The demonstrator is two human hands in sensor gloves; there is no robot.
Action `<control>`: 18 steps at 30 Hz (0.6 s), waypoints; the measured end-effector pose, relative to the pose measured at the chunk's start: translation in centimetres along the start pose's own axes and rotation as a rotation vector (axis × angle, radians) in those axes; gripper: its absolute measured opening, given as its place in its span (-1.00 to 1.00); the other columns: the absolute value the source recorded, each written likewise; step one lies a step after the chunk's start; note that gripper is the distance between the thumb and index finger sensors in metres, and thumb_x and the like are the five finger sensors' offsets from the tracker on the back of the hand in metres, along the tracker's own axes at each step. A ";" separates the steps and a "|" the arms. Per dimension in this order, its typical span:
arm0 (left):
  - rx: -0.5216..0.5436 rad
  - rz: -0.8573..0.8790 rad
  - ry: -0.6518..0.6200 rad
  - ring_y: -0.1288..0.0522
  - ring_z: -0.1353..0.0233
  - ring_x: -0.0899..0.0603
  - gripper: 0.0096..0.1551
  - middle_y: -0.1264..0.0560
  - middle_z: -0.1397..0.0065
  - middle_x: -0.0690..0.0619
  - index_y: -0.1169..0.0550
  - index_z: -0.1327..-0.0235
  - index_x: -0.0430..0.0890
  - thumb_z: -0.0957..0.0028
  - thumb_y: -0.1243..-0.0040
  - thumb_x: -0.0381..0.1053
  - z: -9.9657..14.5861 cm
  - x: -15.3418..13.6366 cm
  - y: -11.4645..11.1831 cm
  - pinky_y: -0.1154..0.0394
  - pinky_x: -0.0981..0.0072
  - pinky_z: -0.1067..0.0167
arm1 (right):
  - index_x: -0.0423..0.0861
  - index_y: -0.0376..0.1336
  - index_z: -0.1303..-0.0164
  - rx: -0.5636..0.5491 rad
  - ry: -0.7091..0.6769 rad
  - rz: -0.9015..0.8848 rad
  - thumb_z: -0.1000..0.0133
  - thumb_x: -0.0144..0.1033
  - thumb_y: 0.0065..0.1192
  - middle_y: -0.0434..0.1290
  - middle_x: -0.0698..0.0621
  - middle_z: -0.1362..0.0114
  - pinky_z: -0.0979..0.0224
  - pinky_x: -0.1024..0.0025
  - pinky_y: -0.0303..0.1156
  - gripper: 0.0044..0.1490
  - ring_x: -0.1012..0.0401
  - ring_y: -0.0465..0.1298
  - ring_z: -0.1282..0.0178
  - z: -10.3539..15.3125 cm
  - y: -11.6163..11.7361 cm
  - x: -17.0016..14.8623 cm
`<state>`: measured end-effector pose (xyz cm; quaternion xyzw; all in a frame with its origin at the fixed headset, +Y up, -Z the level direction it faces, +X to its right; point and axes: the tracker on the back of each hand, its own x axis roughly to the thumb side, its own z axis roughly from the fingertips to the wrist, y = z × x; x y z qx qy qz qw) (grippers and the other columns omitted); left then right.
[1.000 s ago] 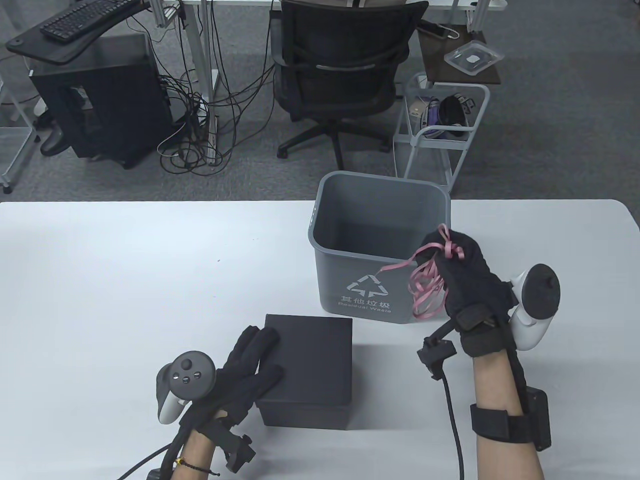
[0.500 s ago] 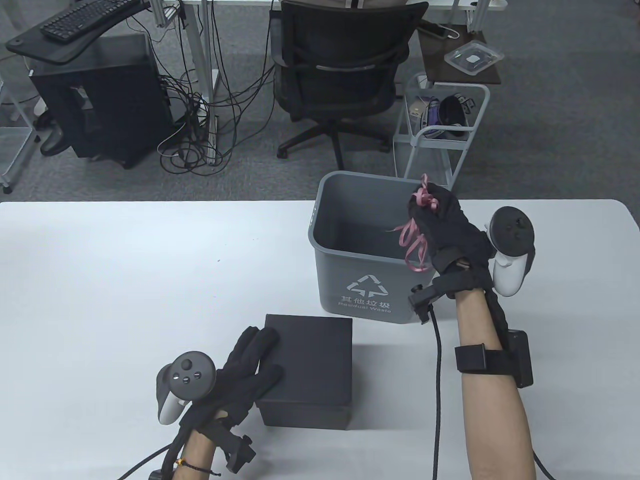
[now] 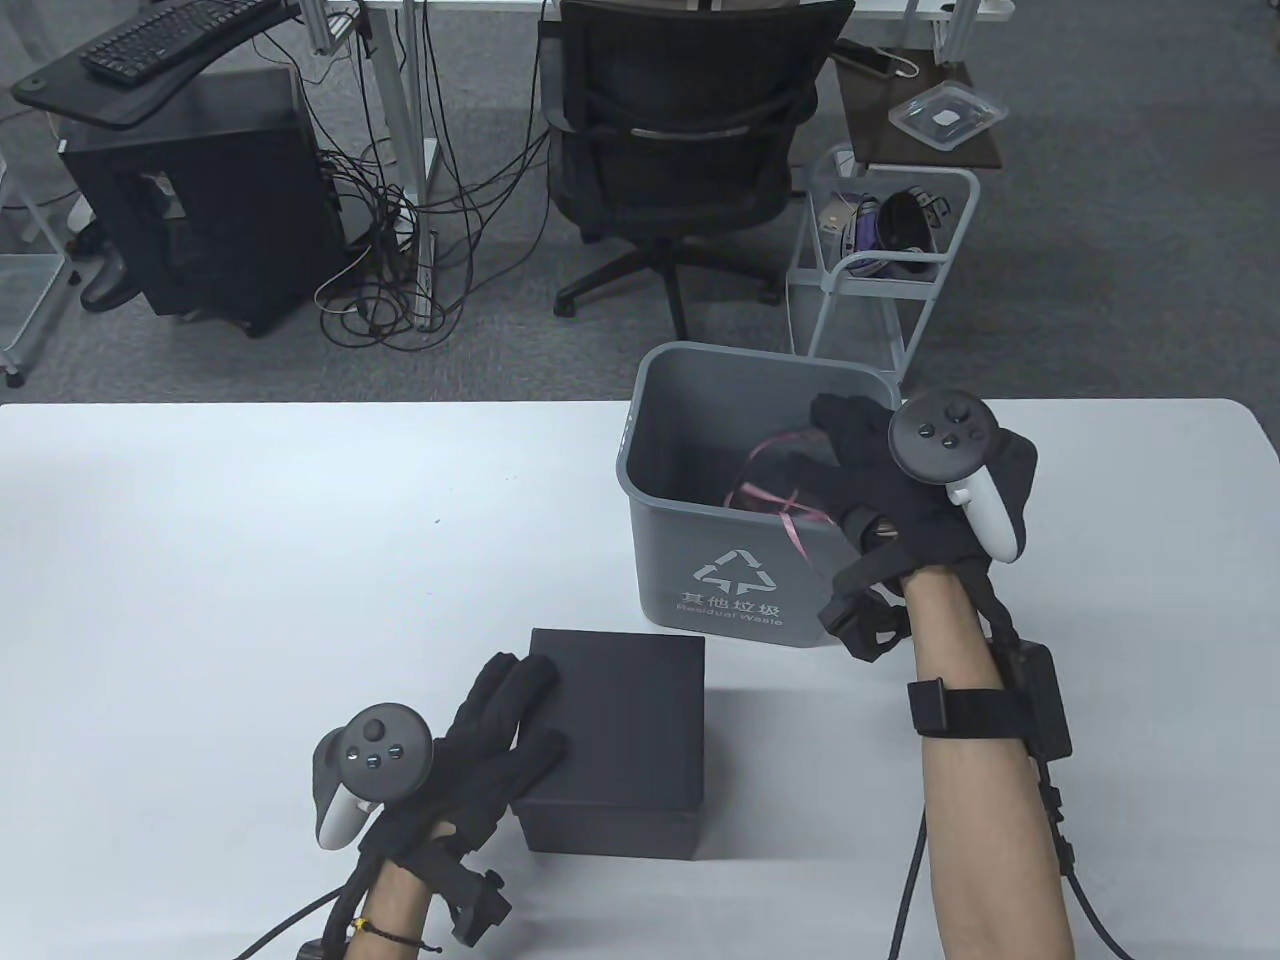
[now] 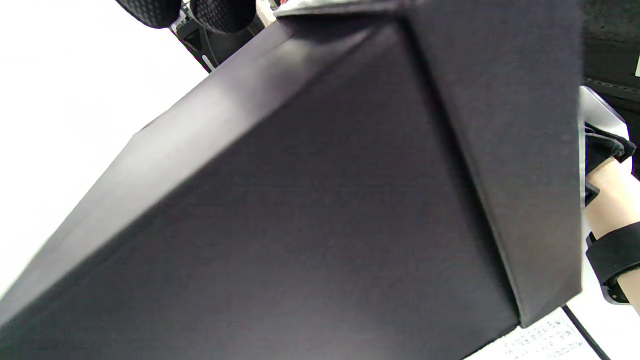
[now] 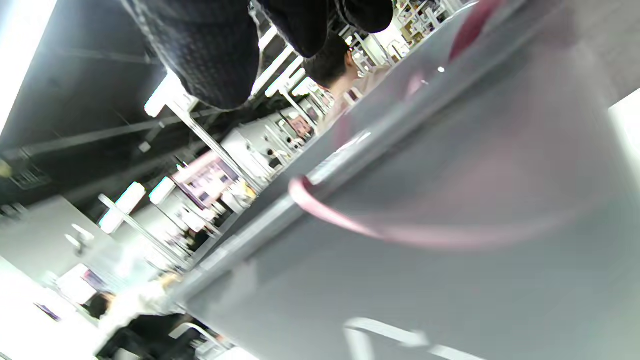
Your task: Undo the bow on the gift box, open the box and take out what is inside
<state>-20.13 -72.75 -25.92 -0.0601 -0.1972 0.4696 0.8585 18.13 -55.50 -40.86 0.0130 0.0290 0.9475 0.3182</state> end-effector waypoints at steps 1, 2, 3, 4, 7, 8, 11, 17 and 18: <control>0.000 -0.002 0.000 -0.11 -0.59 -0.54 -0.12 0.14 -0.71 -0.38 0.00 -0.75 -0.03 -0.31 0.07 0.33 0.0 0.0 0.0 -0.23 -0.44 -0.35 | 0.04 0.07 -0.66 0.013 0.021 0.054 -0.13 0.13 0.33 -0.12 -0.12 -0.81 -0.68 -0.17 -0.33 -0.07 -0.14 -0.22 -0.76 0.2 -0.1 -0.1; 0.001 -0.005 0.000 -0.11 -0.59 -0.54 -0.12 0.14 -0.71 -0.38 0.00 -0.75 -0.03 -0.32 0.07 0.33 0.0 0.0 0.0 -0.23 -0.44 -0.35 | 0.05 0.08 -0.66 0.018 0.020 0.071 -0.14 0.15 0.31 -0.13 -0.12 -0.81 -0.68 -0.17 -0.33 -0.08 -0.13 -0.22 -0.77 0.5 -0.3 -0.3; 0.001 -0.007 0.000 -0.11 -0.59 -0.54 -0.12 0.14 -0.71 -0.38 0.00 -0.75 -0.03 -0.32 0.07 0.33 0.0 0.0 0.0 -0.23 -0.44 -0.35 | 0.04 0.08 -0.66 0.007 0.010 0.053 -0.14 0.15 0.30 -0.12 -0.12 -0.80 -0.67 -0.18 -0.32 -0.08 -0.14 -0.22 -0.76 0.8 -0.5 -0.3; 0.001 -0.009 0.000 -0.11 -0.59 -0.54 -0.12 0.14 -0.71 -0.38 0.00 -0.75 -0.04 -0.32 0.07 0.33 0.0 0.0 0.0 -0.23 -0.44 -0.35 | 0.02 0.09 -0.65 -0.013 -0.018 0.019 -0.14 0.15 0.29 -0.10 -0.14 -0.80 -0.67 -0.19 -0.30 -0.09 -0.15 -0.20 -0.75 1.2 -0.7 -0.4; 0.002 -0.013 0.001 -0.11 -0.59 -0.54 -0.12 0.14 -0.71 -0.38 0.00 -0.75 -0.04 -0.32 0.08 0.33 0.0 0.0 0.0 -0.23 -0.44 -0.35 | -0.03 0.12 -0.64 -0.040 -0.115 -0.052 -0.18 0.13 0.23 -0.03 -0.20 -0.77 -0.65 -0.21 -0.20 -0.13 -0.20 -0.10 -0.72 2.8 -1.2 0.0; 0.002 -0.011 0.002 -0.11 -0.59 -0.54 -0.12 0.14 -0.71 -0.38 0.00 -0.75 -0.04 -0.32 0.08 0.33 0.0 0.0 0.0 -0.23 -0.44 -0.35 | -0.04 0.12 -0.63 -0.058 -0.154 -0.050 -0.18 0.12 0.22 0.00 -0.20 -0.76 -0.64 -0.20 -0.16 -0.14 -0.21 -0.06 -0.71 3.6 -1.2 0.3; 0.002 -0.012 0.005 -0.12 -0.59 -0.54 -0.13 0.14 -0.71 -0.38 0.00 -0.75 -0.04 -0.32 0.08 0.32 0.0 0.0 0.0 -0.23 -0.44 -0.35 | -0.07 0.16 -0.58 -0.143 -0.302 -0.005 -0.19 0.11 0.19 0.16 -0.22 -0.69 -0.57 -0.18 0.10 -0.18 -0.23 0.16 -0.62 6.6 -0.2 1.1; 0.073 -0.014 0.004 -0.23 -0.55 -0.51 -0.18 -0.03 -0.71 -0.35 -0.10 -0.73 -0.04 -0.31 0.05 0.29 0.2 0.1 0.3 -0.30 -0.40 -0.32 | -0.06 0.18 -0.57 -0.119 -0.423 -0.090 -0.20 0.13 0.17 0.35 -0.23 -0.57 -0.39 -0.05 0.40 -0.20 -0.18 0.45 -0.41 12.2 4.2 0.8; 0.086 -0.009 0.007 -0.27 -0.53 -0.50 -0.19 -0.08 -0.70 -0.34 -0.12 -0.72 -0.04 -0.31 0.04 0.28 0.2 0.1 0.4 -0.32 -0.38 -0.31 | -0.07 0.17 -0.57 -0.096 -0.410 -0.123 -0.20 0.13 0.17 0.36 -0.24 -0.55 -0.37 -0.05 0.41 -0.19 -0.18 0.47 -0.39 12.5 4.8 0.6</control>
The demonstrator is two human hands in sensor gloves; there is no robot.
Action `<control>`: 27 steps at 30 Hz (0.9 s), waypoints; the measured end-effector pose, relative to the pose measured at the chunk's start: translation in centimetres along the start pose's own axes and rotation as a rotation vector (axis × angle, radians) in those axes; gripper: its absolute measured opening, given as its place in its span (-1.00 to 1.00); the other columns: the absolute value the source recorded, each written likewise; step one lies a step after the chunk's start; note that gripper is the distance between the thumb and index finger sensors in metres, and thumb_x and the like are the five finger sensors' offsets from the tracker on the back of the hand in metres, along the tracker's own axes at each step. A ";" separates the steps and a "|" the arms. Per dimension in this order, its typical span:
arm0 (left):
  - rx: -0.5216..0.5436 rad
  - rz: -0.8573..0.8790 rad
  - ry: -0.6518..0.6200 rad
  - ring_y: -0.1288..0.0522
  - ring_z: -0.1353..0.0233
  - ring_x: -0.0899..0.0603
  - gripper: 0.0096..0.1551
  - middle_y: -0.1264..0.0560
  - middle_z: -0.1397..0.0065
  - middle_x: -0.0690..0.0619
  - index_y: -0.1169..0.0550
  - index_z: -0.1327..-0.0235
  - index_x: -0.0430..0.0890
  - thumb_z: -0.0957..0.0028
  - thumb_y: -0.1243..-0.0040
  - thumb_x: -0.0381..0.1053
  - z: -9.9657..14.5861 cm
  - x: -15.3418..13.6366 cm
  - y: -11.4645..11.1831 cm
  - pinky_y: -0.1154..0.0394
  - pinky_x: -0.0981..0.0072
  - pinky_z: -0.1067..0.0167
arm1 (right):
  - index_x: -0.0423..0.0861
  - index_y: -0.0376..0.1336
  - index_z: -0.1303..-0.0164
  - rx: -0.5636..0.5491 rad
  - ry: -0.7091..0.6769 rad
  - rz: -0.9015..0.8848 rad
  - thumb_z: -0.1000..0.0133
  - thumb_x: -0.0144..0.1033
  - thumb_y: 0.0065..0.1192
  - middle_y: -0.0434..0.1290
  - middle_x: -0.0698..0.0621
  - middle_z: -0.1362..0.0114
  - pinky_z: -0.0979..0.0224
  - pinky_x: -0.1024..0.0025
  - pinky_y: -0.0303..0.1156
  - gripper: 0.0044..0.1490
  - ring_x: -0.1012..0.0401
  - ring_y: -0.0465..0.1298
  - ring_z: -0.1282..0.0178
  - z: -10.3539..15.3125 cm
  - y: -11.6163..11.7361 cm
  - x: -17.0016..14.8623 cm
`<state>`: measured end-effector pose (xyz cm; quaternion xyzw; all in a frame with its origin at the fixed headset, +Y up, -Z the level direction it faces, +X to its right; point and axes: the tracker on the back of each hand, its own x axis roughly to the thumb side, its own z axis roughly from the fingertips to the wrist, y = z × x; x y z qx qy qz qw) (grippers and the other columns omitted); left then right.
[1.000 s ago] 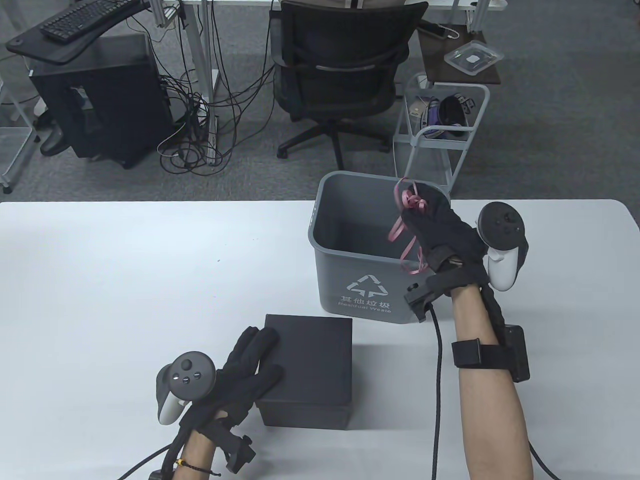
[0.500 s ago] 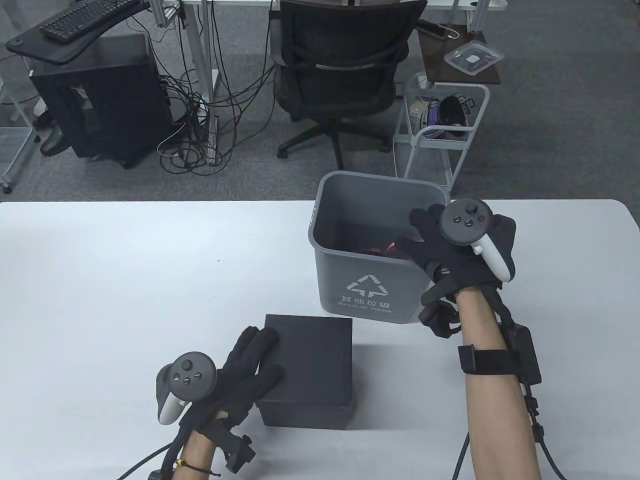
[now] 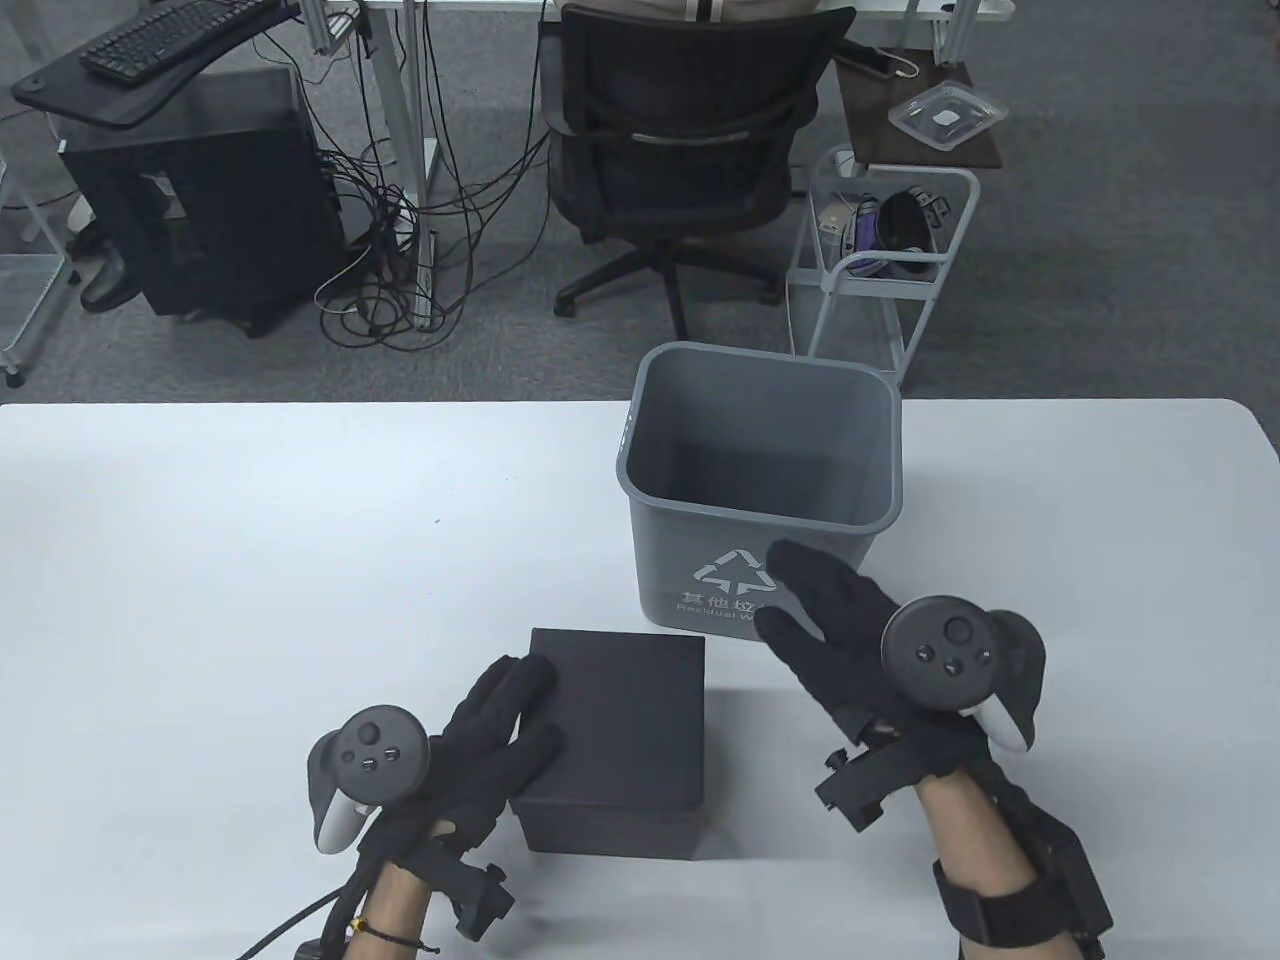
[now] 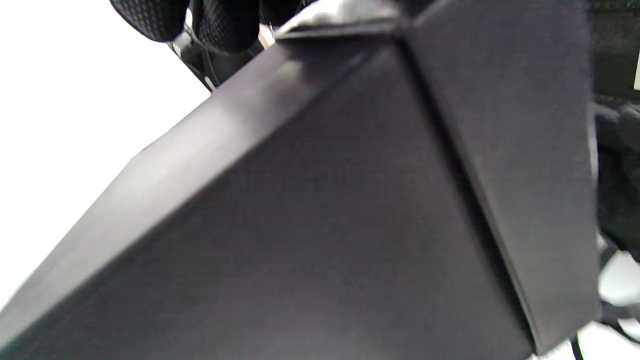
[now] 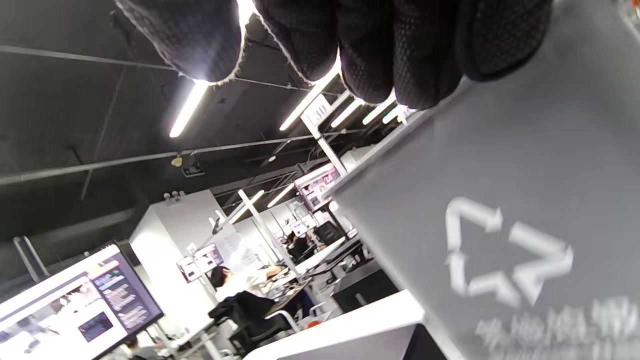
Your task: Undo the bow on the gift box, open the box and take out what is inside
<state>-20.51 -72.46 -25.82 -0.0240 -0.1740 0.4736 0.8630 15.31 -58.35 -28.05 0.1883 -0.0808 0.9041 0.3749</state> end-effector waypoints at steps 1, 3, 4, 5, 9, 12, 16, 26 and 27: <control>0.012 0.014 0.009 -0.30 -0.51 -0.50 -0.19 -0.11 -0.69 -0.34 -0.12 -0.72 -0.06 -0.31 0.04 0.28 0.0 0.0 0.1 -0.33 -0.37 -0.30 | -0.08 0.16 -0.58 0.023 0.031 -0.043 -0.20 0.13 0.17 0.36 -0.25 -0.54 -0.34 -0.05 0.43 -0.18 -0.19 0.48 -0.37 0.6 0.8 -0.2; 0.032 0.038 0.034 -0.34 -0.48 -0.49 -0.17 -0.15 -0.68 -0.34 -0.11 -0.71 -0.11 -0.31 0.03 0.27 0.1 -0.1 0.2 -0.37 -0.36 -0.27 | -0.12 0.13 -0.59 0.068 0.107 -0.094 -0.21 0.12 0.17 0.38 -0.31 -0.51 -0.28 -0.04 0.47 -0.16 -0.20 0.52 -0.30 1.5 2.5 -1.0; 0.044 0.044 0.047 -0.36 -0.47 -0.49 -0.17 -0.16 -0.67 -0.34 -0.12 -0.71 -0.11 -0.31 0.02 0.26 0.2 -0.1 0.3 -0.38 -0.35 -0.26 | -0.13 0.11 -0.60 0.096 0.158 -0.089 -0.22 0.13 0.15 0.38 -0.31 -0.51 -0.27 -0.03 0.48 -0.14 -0.20 0.53 -0.29 1.9 3.4 -1.4; 0.053 0.043 0.058 -0.38 -0.45 -0.49 -0.17 -0.17 -0.66 -0.35 -0.11 -0.71 -0.12 -0.31 0.02 0.26 0.2 -0.2 0.3 -0.40 -0.34 -0.24 | -0.15 0.08 -0.62 0.113 0.206 -0.081 -0.22 0.13 0.15 0.38 -0.33 -0.50 -0.24 -0.02 0.49 -0.12 -0.20 0.54 -0.26 2.3 4.4 -1.9; 0.088 0.060 0.127 -0.54 -0.25 -0.43 -0.13 -0.32 -0.54 -0.36 -0.11 -0.68 -0.23 -0.31 -0.01 0.24 0.3 -0.2 0.4 -0.52 -0.23 -0.09 | -0.20 0.00 -0.64 0.225 0.331 -0.110 -0.23 0.15 0.12 0.38 -0.36 -0.48 -0.20 0.02 0.52 -0.06 -0.18 0.57 -0.22 3.5 7.6 -3.6; 0.088 0.107 0.175 -0.63 -0.08 -0.35 -0.11 -0.47 -0.38 -0.30 -0.11 -0.66 -0.28 -0.30 -0.02 0.23 0.3 -0.3 0.3 -0.60 -0.13 0.04 | -0.22 -0.02 -0.63 0.240 0.360 -0.234 -0.23 0.15 0.13 0.40 -0.35 -0.45 -0.17 0.05 0.54 -0.05 -0.15 0.59 -0.19 4.5 9.7 -4.9; 0.089 0.079 0.191 -0.69 0.09 -0.27 -0.13 -0.58 -0.21 -0.21 -0.18 -0.63 -0.29 -0.29 -0.04 0.24 0.2 -0.2 0.3 -0.64 -0.04 0.19 | -0.23 -0.02 -0.62 0.285 0.358 -0.477 -0.23 0.13 0.15 0.44 -0.30 -0.39 -0.13 0.10 0.56 -0.05 -0.09 0.62 -0.12 5.5 11.3 -6.2; 0.109 0.091 0.164 -0.70 0.13 -0.25 -0.18 -0.60 -0.16 -0.23 -0.24 -0.60 -0.28 -0.28 -0.07 0.22 0.3 -0.2 0.5 -0.65 0.00 0.23 | -0.18 0.00 -0.61 0.274 0.355 -0.422 -0.21 0.13 0.20 0.44 -0.27 -0.39 -0.16 0.17 0.57 -0.06 -0.03 0.62 -0.13 5.7 11.9 -6.2; 0.112 0.086 0.160 -0.70 0.14 -0.25 -0.18 -0.60 -0.16 -0.22 -0.25 -0.59 -0.28 -0.28 -0.07 0.22 0.3 -0.2 0.5 -0.65 0.01 0.23 | -0.18 0.00 -0.61 0.272 0.352 -0.423 -0.21 0.12 0.20 0.44 -0.26 -0.39 -0.16 0.18 0.57 -0.06 -0.02 0.62 -0.13 5.7 11.8 -6.3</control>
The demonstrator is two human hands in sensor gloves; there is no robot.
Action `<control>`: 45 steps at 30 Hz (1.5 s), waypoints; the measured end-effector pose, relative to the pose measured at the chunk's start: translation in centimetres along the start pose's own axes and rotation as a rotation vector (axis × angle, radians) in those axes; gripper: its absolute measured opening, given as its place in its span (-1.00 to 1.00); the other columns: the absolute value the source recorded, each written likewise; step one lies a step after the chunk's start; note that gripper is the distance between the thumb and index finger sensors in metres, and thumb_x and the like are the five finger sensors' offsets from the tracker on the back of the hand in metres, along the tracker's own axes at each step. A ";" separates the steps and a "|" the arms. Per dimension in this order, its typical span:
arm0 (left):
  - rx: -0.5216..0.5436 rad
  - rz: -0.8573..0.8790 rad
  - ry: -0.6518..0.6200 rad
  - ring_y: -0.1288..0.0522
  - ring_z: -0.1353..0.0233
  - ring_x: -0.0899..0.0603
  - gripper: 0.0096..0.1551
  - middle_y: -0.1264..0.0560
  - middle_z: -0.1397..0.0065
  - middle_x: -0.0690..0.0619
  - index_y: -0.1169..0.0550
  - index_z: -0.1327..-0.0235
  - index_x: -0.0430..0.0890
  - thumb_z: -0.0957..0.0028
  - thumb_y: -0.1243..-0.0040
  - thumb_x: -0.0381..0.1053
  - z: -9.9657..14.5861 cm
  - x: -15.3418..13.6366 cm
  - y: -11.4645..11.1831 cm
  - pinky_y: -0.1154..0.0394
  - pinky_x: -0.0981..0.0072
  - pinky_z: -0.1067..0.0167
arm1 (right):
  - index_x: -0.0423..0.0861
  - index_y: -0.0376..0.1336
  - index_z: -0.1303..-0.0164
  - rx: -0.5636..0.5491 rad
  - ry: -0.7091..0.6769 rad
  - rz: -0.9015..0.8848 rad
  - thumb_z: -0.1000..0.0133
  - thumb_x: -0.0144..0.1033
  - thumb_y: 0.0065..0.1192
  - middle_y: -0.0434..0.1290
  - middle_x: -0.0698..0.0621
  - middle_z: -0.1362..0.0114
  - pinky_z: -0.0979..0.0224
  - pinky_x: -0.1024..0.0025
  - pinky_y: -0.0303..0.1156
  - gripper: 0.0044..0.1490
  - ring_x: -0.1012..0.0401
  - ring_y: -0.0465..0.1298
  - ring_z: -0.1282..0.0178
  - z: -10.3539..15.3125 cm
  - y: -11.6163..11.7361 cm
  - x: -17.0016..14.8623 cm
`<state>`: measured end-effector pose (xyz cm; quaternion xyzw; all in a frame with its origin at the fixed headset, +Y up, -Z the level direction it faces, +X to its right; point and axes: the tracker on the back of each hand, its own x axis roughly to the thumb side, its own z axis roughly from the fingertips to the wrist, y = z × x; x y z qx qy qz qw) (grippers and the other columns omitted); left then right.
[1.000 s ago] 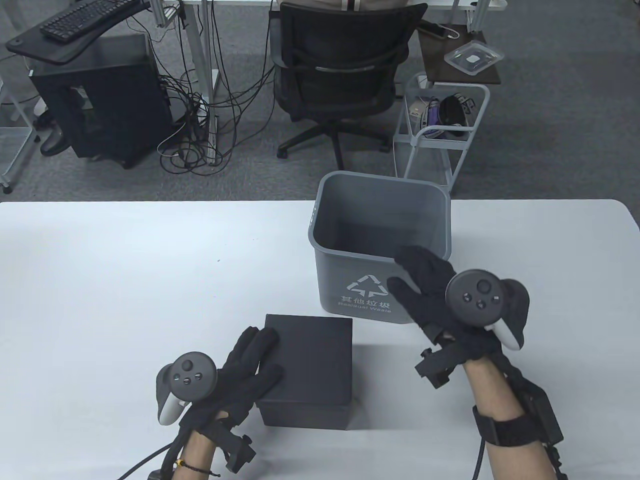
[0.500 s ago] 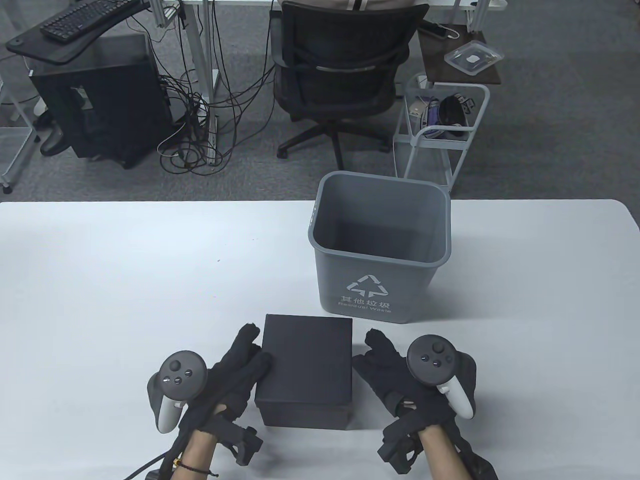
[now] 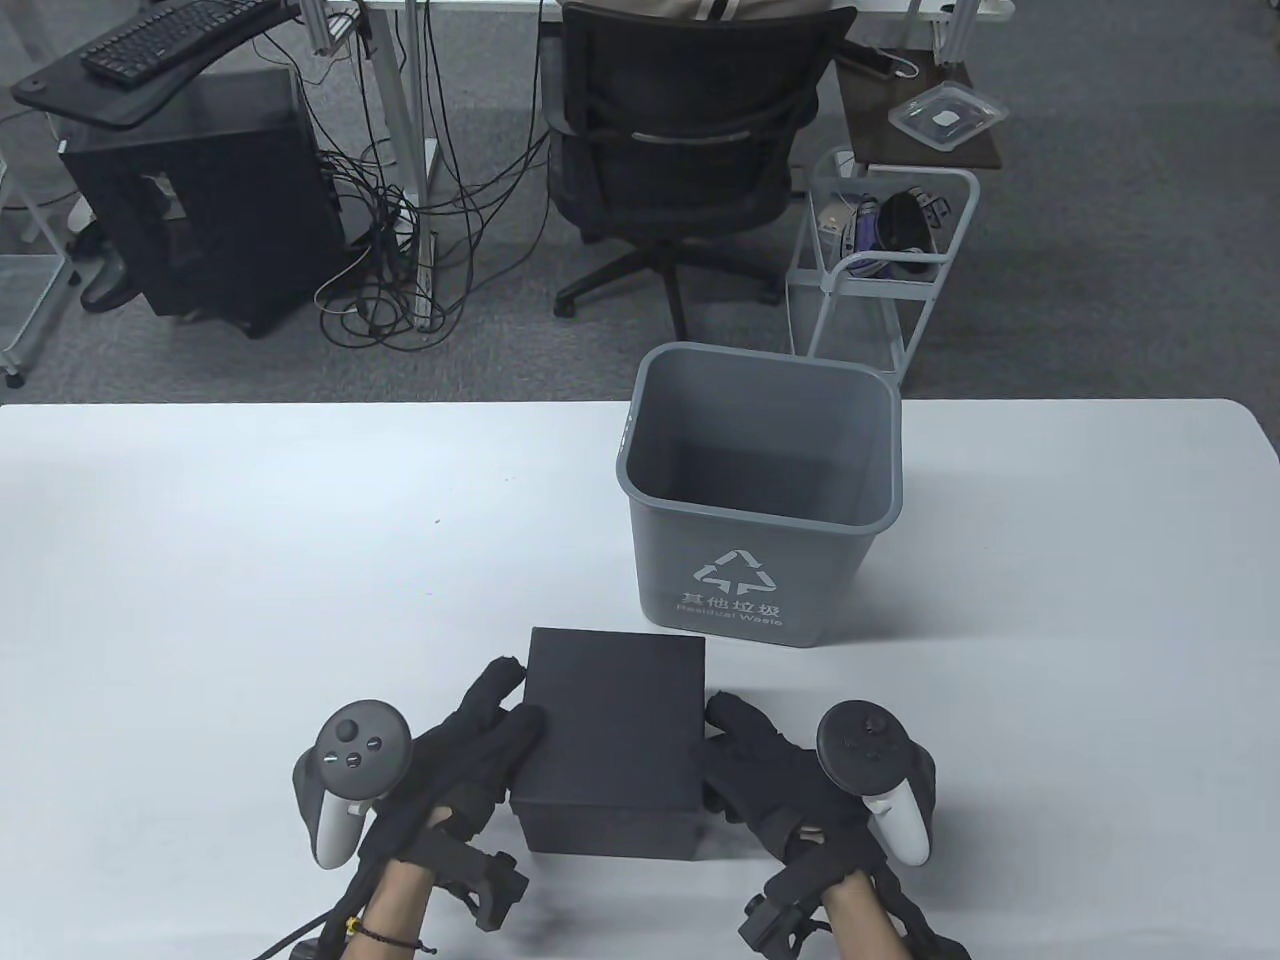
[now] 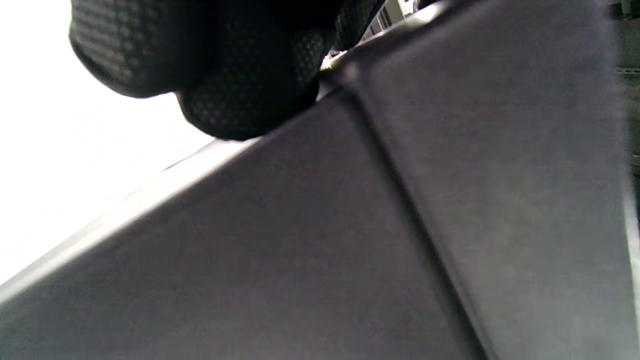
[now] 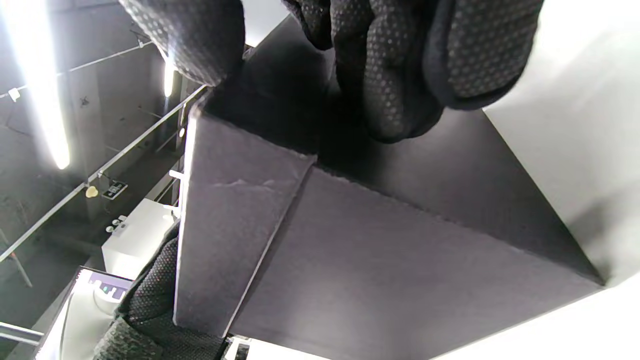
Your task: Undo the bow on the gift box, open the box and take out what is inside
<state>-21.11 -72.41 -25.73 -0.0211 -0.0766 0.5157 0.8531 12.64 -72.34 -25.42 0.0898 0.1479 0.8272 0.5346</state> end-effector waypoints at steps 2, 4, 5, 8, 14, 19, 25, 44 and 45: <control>0.004 -0.003 -0.008 -0.71 0.14 -0.25 -0.18 -0.61 -0.15 -0.23 -0.25 -0.59 -0.29 -0.28 -0.07 0.21 0.0 0.0 0.0 -0.65 0.01 0.23 | -0.15 0.00 -0.61 -0.004 -0.013 -0.003 -0.22 0.10 0.21 0.44 -0.23 -0.39 -0.17 0.21 0.57 -0.09 0.02 0.62 -0.13 0.1 -0.1 0.1; 0.009 0.003 -0.015 -0.70 0.14 -0.25 -0.18 -0.61 -0.15 -0.24 -0.25 -0.59 -0.29 -0.27 -0.07 0.21 0.0 0.0 0.0 -0.65 0.01 0.24 | -0.13 -0.01 -0.62 -0.008 -0.028 0.010 -0.21 0.09 0.21 0.43 -0.23 -0.39 -0.19 0.22 0.56 -0.09 0.03 0.61 -0.14 0.2 -0.1 0.3; 0.010 0.004 -0.019 -0.70 0.14 -0.25 -0.18 -0.60 -0.15 -0.24 -0.25 -0.59 -0.28 -0.27 -0.07 0.21 0.0 0.0 0.1 -0.65 0.01 0.23 | -0.13 -0.01 -0.62 -0.013 -0.032 0.015 -0.22 0.09 0.21 0.43 -0.23 -0.39 -0.19 0.23 0.56 -0.10 0.04 0.61 -0.14 0.2 -0.1 0.4; 0.024 0.011 -0.041 -0.70 0.14 -0.25 -0.19 -0.60 -0.15 -0.24 -0.26 -0.59 -0.28 -0.28 -0.07 0.21 0.1 0.3 0.3 -0.65 0.01 0.23 | -0.10 -0.01 -0.62 -0.019 -0.059 0.017 -0.23 0.10 0.20 0.42 -0.21 -0.41 -0.21 0.25 0.56 -0.11 0.05 0.61 -0.16 0.4 -0.3 0.7; 0.060 0.015 -0.098 -0.70 0.20 -0.20 -0.19 -0.61 -0.12 -0.21 -0.26 -0.58 -0.28 -0.28 -0.07 0.22 0.6 1.4 0.9 -0.64 0.05 0.28 | -0.04 -0.04 -0.64 -0.036 -0.137 -0.007 -0.25 0.13 0.17 0.39 -0.16 -0.45 -0.27 0.28 0.54 -0.12 0.09 0.59 -0.22 1.1 -0.8 1.7; 0.123 0.020 -0.189 -0.70 0.22 -0.17 -0.18 -0.62 -0.10 -0.19 -0.28 -0.57 -0.28 -0.27 -0.07 0.24 1.5 2.7 1.6 -0.64 0.08 0.30 | -0.01 -0.04 -0.64 -0.077 -0.248 -0.060 -0.26 0.08 0.17 0.37 -0.12 -0.48 -0.31 0.29 0.53 -0.16 0.11 0.57 -0.25 1.9 -1.2 2.7; 0.158 0.023 -0.361 -0.70 0.12 -0.21 -0.19 -0.59 -0.20 -0.19 -0.24 -0.59 -0.25 -0.27 -0.08 0.22 2.4 3.9 2.0 -0.64 0.04 0.20 | -0.03 -0.15 -0.67 0.049 -0.276 -0.283 -0.28 -0.05 0.17 0.27 -0.10 -0.56 -0.42 0.22 0.47 -0.13 0.07 0.49 -0.39 2.0 -1.3 2.6; 0.169 -0.173 -0.661 -0.47 -0.40 -0.35 -0.29 -0.41 -0.54 -0.16 -0.16 -0.66 -0.08 -0.30 0.00 0.11 3.5 6.0 0.2 -0.44 -0.23 -0.28 | 0.13 0.30 -0.40 0.275 -0.672 -0.397 -0.18 -0.37 0.28 0.47 0.01 -0.40 -0.43 0.09 0.44 -0.46 0.02 0.51 -0.35 5.3 -2.2 6.2; 0.161 -0.219 -0.631 -0.44 -0.43 -0.37 -0.28 -0.37 -0.57 -0.18 -0.16 -0.66 -0.09 -0.30 0.00 0.12 3.3 5.7 0.2 -0.41 -0.25 -0.30 | 0.12 0.31 -0.39 0.213 -0.685 -0.353 -0.17 -0.38 0.29 0.47 0.00 -0.40 -0.43 0.08 0.44 -0.46 0.01 0.51 -0.35 5.8 -2.7 6.4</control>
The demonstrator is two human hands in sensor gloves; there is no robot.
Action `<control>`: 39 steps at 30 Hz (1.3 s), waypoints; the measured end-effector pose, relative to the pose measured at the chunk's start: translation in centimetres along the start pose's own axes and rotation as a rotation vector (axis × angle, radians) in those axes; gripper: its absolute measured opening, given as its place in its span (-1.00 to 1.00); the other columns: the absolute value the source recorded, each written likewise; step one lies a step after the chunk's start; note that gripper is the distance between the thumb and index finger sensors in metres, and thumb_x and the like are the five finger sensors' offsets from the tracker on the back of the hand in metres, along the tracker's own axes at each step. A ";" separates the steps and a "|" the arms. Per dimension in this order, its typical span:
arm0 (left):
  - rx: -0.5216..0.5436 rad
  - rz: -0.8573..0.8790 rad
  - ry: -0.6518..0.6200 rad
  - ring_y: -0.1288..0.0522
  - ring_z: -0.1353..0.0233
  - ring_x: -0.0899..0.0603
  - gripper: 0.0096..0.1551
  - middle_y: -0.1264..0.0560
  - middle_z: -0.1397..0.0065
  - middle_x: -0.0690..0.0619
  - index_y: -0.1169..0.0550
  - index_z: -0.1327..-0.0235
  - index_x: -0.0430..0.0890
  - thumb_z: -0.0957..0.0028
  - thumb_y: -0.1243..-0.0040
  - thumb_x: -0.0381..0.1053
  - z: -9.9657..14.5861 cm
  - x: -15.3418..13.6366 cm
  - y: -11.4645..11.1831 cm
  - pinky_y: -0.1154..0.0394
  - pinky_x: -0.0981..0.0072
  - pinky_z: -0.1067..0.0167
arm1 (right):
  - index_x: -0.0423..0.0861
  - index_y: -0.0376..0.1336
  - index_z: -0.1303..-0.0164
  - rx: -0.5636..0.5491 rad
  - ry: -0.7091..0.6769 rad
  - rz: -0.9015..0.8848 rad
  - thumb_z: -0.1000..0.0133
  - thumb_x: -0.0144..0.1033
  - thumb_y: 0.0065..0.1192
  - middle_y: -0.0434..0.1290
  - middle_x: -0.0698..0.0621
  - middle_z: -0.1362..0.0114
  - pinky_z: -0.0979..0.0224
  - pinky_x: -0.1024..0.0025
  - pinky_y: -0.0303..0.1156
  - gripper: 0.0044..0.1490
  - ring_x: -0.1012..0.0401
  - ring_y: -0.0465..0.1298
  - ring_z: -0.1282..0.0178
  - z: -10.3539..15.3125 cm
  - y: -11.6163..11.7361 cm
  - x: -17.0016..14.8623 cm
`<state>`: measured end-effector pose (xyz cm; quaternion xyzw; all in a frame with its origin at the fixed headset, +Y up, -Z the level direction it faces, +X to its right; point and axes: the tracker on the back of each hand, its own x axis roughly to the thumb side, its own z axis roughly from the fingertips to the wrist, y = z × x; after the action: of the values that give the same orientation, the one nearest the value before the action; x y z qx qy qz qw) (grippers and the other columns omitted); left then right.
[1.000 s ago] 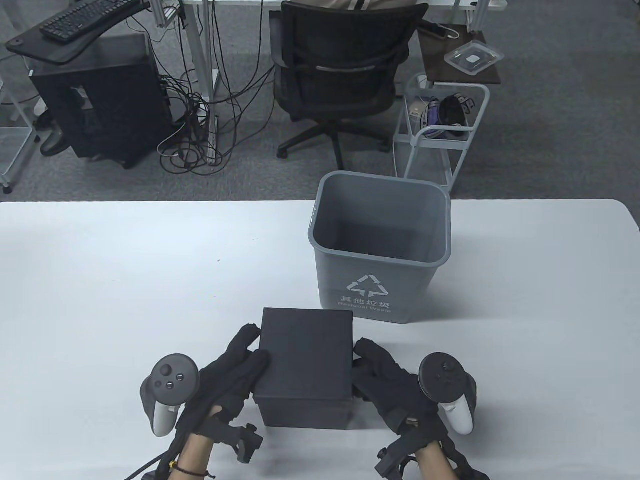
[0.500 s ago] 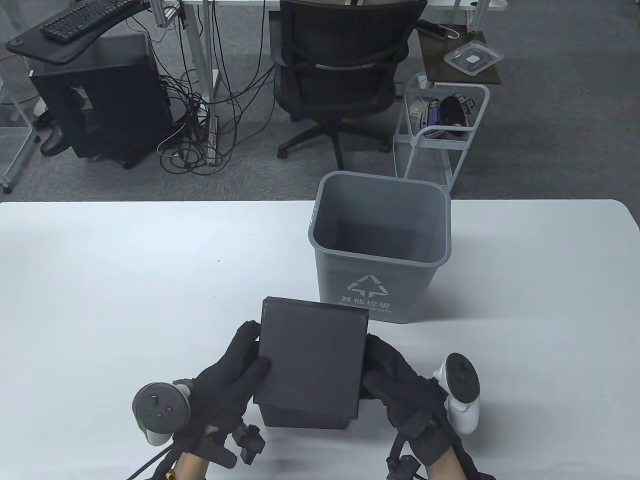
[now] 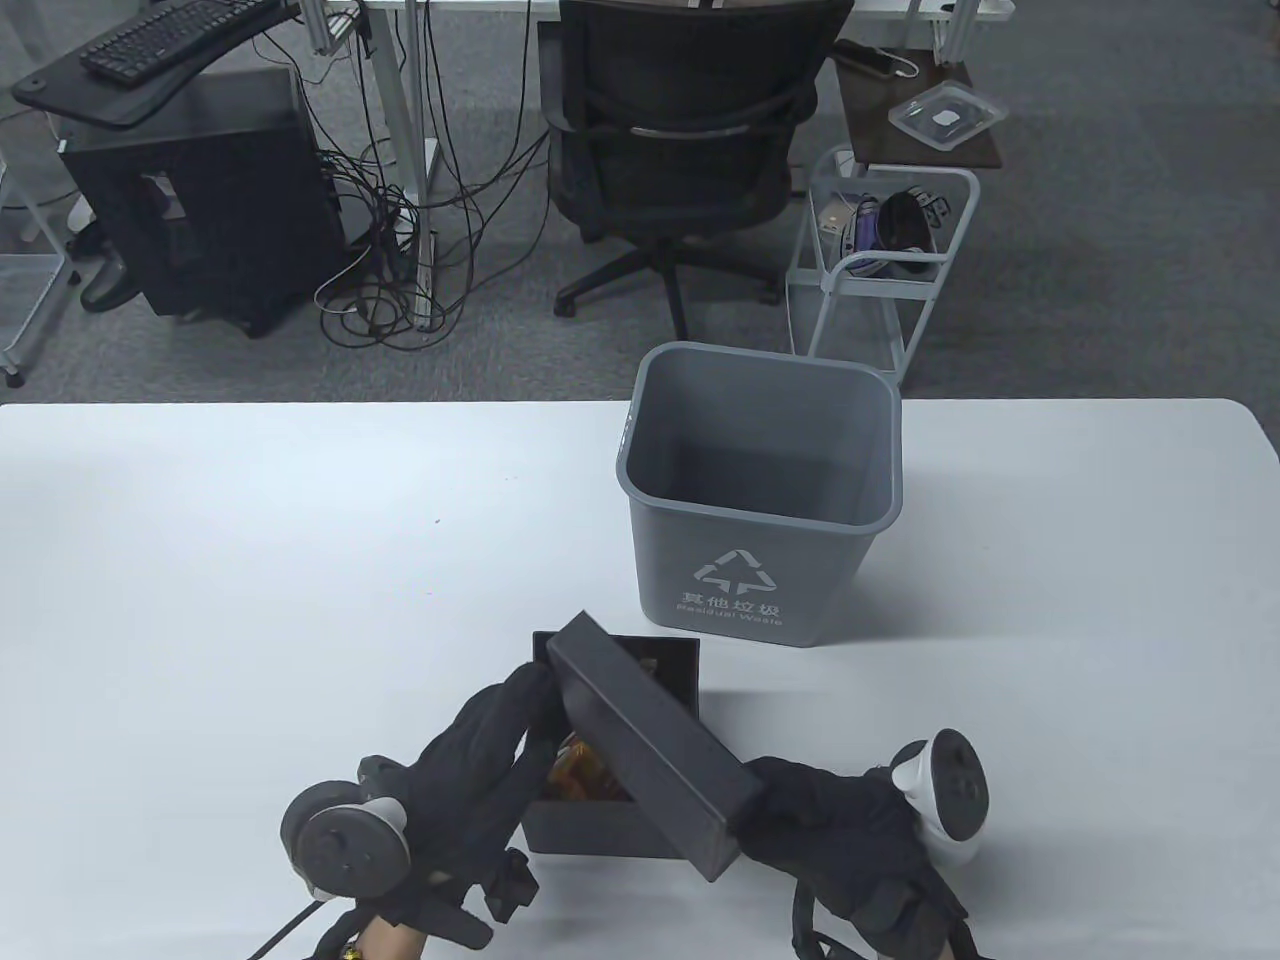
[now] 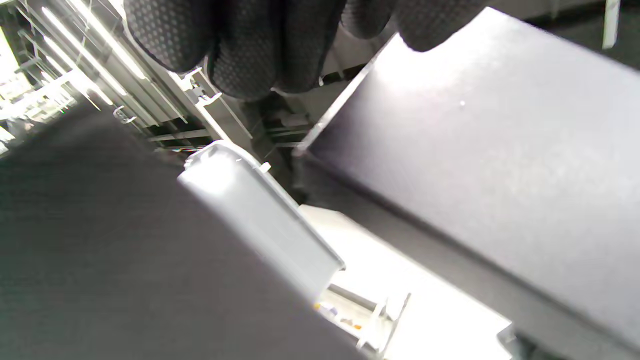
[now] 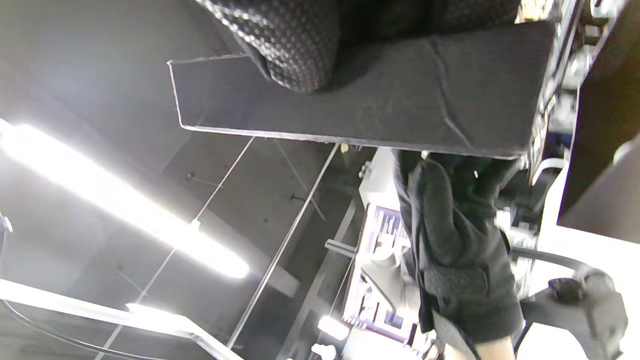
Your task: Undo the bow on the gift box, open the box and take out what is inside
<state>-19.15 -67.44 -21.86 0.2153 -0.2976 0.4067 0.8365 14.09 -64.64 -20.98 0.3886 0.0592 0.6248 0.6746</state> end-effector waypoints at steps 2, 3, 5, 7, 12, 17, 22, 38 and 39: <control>-0.048 -0.064 0.036 -0.35 -0.49 -0.40 -0.27 -0.28 -0.63 -0.21 -0.17 -0.67 -0.10 -0.30 0.01 0.14 0.0 -0.7 -0.3 -0.35 -0.29 -0.35 | 0.11 0.32 -0.38 -0.072 -0.015 0.131 -0.16 -0.38 0.31 0.49 -0.01 -0.38 -0.40 0.08 0.46 -0.46 0.00 0.52 -0.32 0.4 -0.4 0.9; -0.084 -0.100 0.069 -0.31 -0.52 -0.42 -0.26 -0.24 -0.65 -0.22 -0.17 -0.67 -0.11 -0.31 0.01 0.16 0.0 -1.2 -0.5 -0.32 -0.31 -0.36 | 0.09 0.34 -0.37 -0.136 -0.017 0.277 -0.14 -0.38 0.32 0.50 -0.02 -0.36 -0.38 0.08 0.47 -0.46 -0.01 0.53 -0.30 0.8 -0.8 1.5; -0.137 -0.125 0.113 -0.23 -0.57 -0.43 -0.25 -0.18 -0.68 -0.23 -0.17 -0.67 -0.11 -0.31 0.02 0.18 0.1 -2.0 -0.8 -0.27 -0.33 -0.38 | 0.08 0.34 -0.36 -0.171 -0.009 0.423 -0.14 -0.37 0.32 0.52 -0.03 -0.34 -0.34 0.09 0.49 -0.46 0.00 0.55 -0.27 1.2 -1.1 2.1; -0.196 -0.126 0.163 -0.19 -0.59 -0.45 -0.24 -0.13 -0.70 -0.24 -0.17 -0.67 -0.13 -0.31 0.02 0.19 0.1 -2.8 -1.2 -0.24 -0.36 -0.39 | 0.05 0.36 -0.35 -0.192 0.012 0.516 -0.13 -0.37 0.33 0.53 -0.05 -0.32 -0.31 0.09 0.50 -0.47 -0.01 0.56 -0.25 1.4 -1.4 2.2; -0.327 -0.126 0.244 -0.08 -0.62 -0.47 -0.21 -0.02 -0.73 -0.27 -0.14 -0.69 -0.14 -0.31 0.02 0.21 0.2 -4.2 -2.1 -0.18 -0.39 -0.41 | 0.01 0.37 -0.34 -0.181 0.173 0.793 -0.13 -0.38 0.34 0.54 -0.07 -0.30 -0.27 0.09 0.51 -0.48 -0.03 0.57 -0.21 1.7 -2.0 1.9; -0.339 -0.083 0.267 -0.04 -0.63 -0.49 -0.18 0.03 -0.73 -0.29 -0.11 -0.70 -0.15 -0.32 0.03 0.23 0.2 -4.4 -2.1 -0.16 -0.42 -0.41 | -0.02 0.38 -0.33 -0.116 0.383 0.989 -0.13 -0.39 0.35 0.55 -0.10 -0.28 -0.24 0.08 0.52 -0.49 -0.04 0.58 -0.19 1.4 -2.5 0.2; -0.349 -0.079 0.278 -0.04 -0.63 -0.49 -0.17 0.03 -0.73 -0.30 -0.16 -0.67 -0.23 -0.32 0.04 0.24 0.2 -4.3 -2.1 -0.15 -0.43 -0.40 | -0.01 0.37 -0.33 -0.002 0.640 1.044 -0.14 -0.39 0.34 0.54 -0.09 -0.29 -0.27 0.07 0.51 -0.50 -0.05 0.56 -0.21 0.9 -2.9 -2.6; -0.350 -0.057 0.291 -0.06 -0.62 -0.50 -0.16 0.03 -0.73 -0.31 -0.14 -0.67 -0.23 -0.32 0.06 0.26 0.2 -4.3 -2.1 -0.17 -0.44 -0.39 | -0.03 0.40 -0.31 0.277 1.018 1.121 -0.10 -0.44 0.39 0.50 -0.14 -0.40 -0.37 -0.04 0.43 -0.48 -0.11 0.52 -0.33 -0.1 -1.7 -9.4; -0.351 -0.057 0.291 -0.06 -0.62 -0.50 -0.16 0.03 -0.73 -0.31 -0.14 -0.67 -0.23 -0.32 0.06 0.26 0.2 -4.3 -2.1 -0.17 -0.44 -0.39 | -0.04 0.37 -0.34 0.225 0.971 1.130 -0.12 -0.44 0.36 0.48 -0.15 -0.42 -0.38 -0.04 0.42 -0.48 -0.12 0.50 -0.34 -0.6 -1.6 -8.3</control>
<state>-19.61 -71.15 -24.87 0.0140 -0.2338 0.3519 0.9063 13.26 -71.60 -25.65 0.1072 0.2050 0.9671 0.1060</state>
